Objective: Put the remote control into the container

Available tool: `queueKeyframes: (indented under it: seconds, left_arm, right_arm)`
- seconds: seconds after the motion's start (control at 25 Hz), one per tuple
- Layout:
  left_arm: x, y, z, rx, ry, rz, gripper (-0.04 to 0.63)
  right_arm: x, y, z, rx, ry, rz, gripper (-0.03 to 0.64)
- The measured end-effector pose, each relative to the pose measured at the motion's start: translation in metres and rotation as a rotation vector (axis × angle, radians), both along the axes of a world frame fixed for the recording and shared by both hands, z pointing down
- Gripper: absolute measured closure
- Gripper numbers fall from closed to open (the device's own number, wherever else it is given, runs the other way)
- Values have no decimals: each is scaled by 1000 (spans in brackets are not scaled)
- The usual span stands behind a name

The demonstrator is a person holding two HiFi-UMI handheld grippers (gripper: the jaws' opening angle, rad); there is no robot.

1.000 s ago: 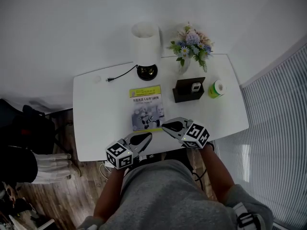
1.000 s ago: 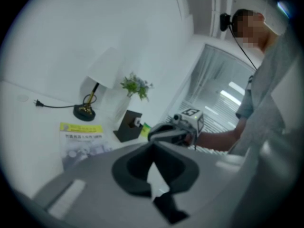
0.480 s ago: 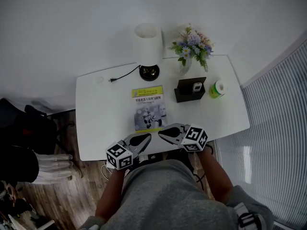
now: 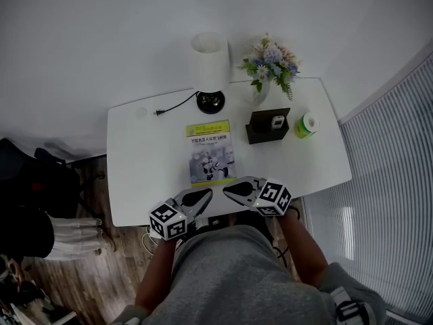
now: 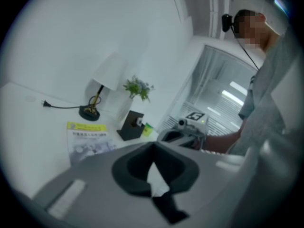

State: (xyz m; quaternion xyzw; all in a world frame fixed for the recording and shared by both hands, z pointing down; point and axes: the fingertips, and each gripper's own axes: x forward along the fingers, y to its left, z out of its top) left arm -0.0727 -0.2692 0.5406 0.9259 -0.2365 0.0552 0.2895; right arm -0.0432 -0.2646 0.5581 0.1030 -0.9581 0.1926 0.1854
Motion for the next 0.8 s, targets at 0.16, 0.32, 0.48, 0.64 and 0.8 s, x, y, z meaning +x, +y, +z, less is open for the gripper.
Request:
queueKeyframes:
  seconds: [0.16, 0.32, 0.48, 0.64, 0.8]
  left_arm:
    - [-2, 1, -1, 0, 4, -3, 600]
    - [-1, 2, -2, 4, 7, 2, 600]
    - [-3, 3, 0, 4, 6, -1, 600]
    - [-6, 2, 0, 2, 6, -3, 600]
    - [-8, 4, 0, -2, 6, -3, 600]
  right_arm:
    - [0, 2, -3, 2, 0, 5, 601]
    - [-1, 2, -1, 14, 16, 5, 601]
    - [-2, 3, 1, 23, 22, 4, 601]
    - [-2, 2, 1, 16, 19, 7, 601]
    - [-3, 3, -1, 9, 13, 13, 601]
